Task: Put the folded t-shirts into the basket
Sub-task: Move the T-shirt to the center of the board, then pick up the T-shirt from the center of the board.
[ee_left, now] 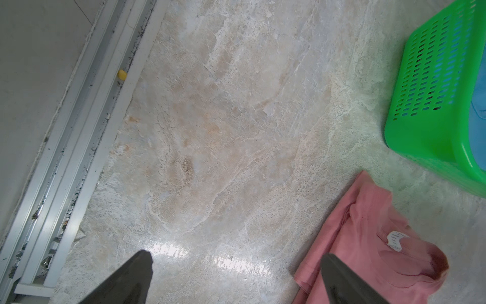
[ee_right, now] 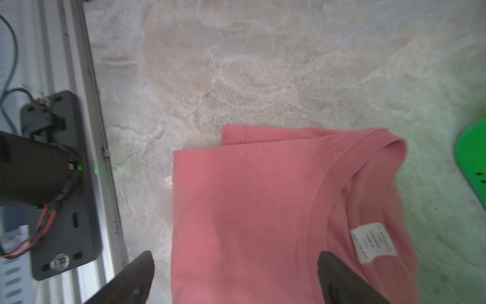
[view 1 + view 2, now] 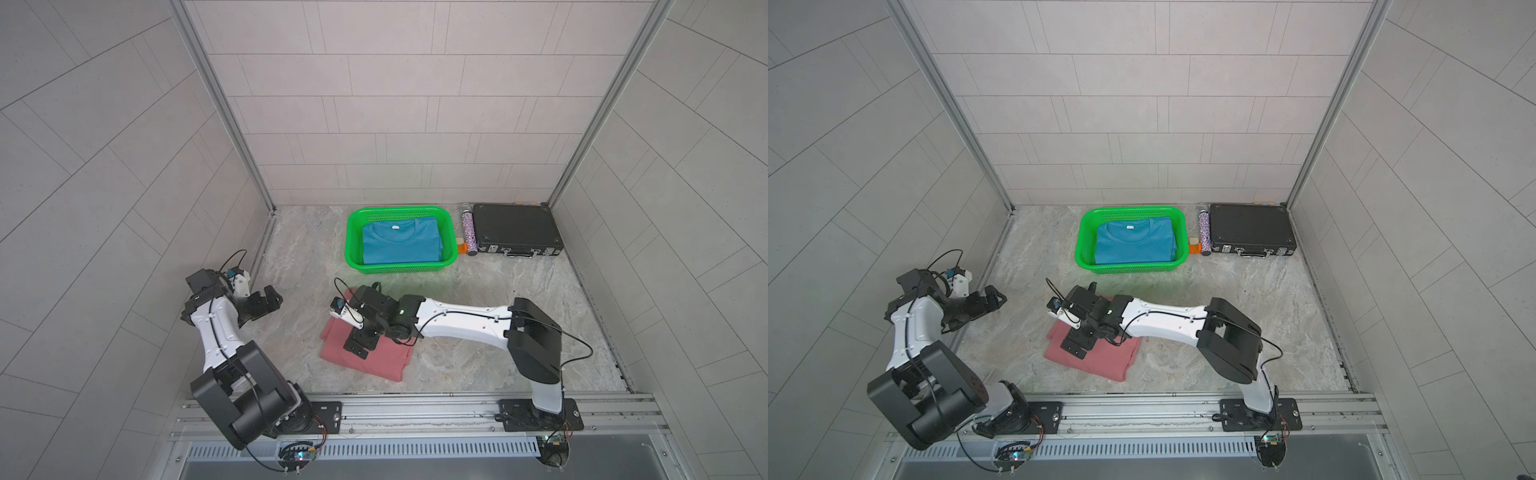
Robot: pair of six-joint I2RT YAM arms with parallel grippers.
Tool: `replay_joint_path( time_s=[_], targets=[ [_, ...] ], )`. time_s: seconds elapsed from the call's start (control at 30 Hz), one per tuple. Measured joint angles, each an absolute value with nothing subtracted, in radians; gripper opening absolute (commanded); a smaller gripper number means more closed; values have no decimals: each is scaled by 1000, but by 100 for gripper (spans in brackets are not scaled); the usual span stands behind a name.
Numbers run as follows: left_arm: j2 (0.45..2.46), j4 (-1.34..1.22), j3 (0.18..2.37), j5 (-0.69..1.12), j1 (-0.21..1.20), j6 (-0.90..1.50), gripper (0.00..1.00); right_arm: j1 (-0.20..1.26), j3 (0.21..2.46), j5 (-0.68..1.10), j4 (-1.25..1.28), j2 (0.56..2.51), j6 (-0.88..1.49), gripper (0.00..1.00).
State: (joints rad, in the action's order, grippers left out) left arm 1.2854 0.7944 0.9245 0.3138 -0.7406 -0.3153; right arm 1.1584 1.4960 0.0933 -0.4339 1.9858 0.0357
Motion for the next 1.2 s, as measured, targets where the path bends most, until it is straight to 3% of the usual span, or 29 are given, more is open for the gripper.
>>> replay_joint_path(
  time_s=[0.2, 0.5, 0.83, 1.0, 1.2],
  targets=[
    [1284, 788, 912, 298, -741, -323, 100, 1153, 1352, 84, -387, 2024, -16, 100],
    [1205, 759, 833, 353, -722, -384, 100, 1146, 1025, 84, -322, 1767, -77, 100],
    [1036, 723, 704, 388, -490, -549, 100, 1111, 801, 77, -354, 1435, -77, 100],
    [1026, 712, 704, 388, -356, -577, 99, 1113, 797, -100, -340, 1243, 14, 100],
    [1053, 696, 709, 366, -184, -568, 100, 1082, 843, -387, -403, 1191, 207, 100]
  ],
)
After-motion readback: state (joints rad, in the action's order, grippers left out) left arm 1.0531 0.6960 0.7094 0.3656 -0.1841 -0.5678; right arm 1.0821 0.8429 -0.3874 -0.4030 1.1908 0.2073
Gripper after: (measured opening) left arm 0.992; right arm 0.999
